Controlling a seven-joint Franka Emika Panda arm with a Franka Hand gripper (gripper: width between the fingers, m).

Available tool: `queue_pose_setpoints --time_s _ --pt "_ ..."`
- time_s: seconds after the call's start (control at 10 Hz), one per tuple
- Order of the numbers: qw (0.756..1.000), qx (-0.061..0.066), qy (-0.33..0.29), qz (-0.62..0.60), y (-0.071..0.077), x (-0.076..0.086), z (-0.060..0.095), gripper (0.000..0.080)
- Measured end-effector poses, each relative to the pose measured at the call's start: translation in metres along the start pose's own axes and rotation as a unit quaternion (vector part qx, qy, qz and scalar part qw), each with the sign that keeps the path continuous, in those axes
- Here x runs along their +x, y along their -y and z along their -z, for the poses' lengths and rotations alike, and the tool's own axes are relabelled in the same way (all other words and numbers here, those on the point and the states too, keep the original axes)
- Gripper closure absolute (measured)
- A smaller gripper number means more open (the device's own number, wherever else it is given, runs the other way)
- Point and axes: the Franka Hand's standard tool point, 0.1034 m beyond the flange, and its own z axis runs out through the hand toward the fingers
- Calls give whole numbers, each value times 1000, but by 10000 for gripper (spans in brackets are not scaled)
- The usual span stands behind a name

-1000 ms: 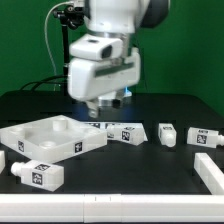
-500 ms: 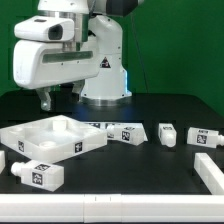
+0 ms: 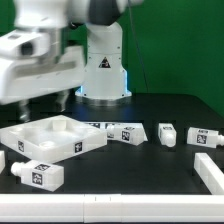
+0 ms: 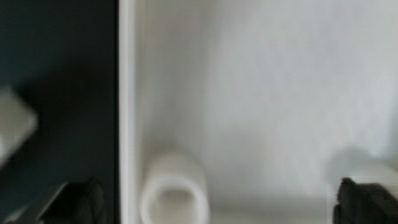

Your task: Assemble one leg

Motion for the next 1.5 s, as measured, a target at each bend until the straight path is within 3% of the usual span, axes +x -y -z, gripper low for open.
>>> queue_pose_setpoints --time_s 0.1,0.3,0.8,0.9,1.0,1.1,1.2,1.3,1.5 --pt "1000 8 4 -18 -9 -13 -15 151" --pt "999 24 18 -28 -7 -31 -42 151" --pt "1000 16 16 -21 -19 -21 -51 160" --pt "1000 16 16 -21 -19 -21 -51 318" --pt "1000 16 16 -21 -19 -21 -51 318" --pt "1000 16 16 -21 -19 -21 -51 539" --pt "1000 16 16 -21 -19 -21 -51 539" --pt "1000 16 16 -21 -19 -21 -51 711" --pt "998 13 16 -53 -24 -22 -46 744"
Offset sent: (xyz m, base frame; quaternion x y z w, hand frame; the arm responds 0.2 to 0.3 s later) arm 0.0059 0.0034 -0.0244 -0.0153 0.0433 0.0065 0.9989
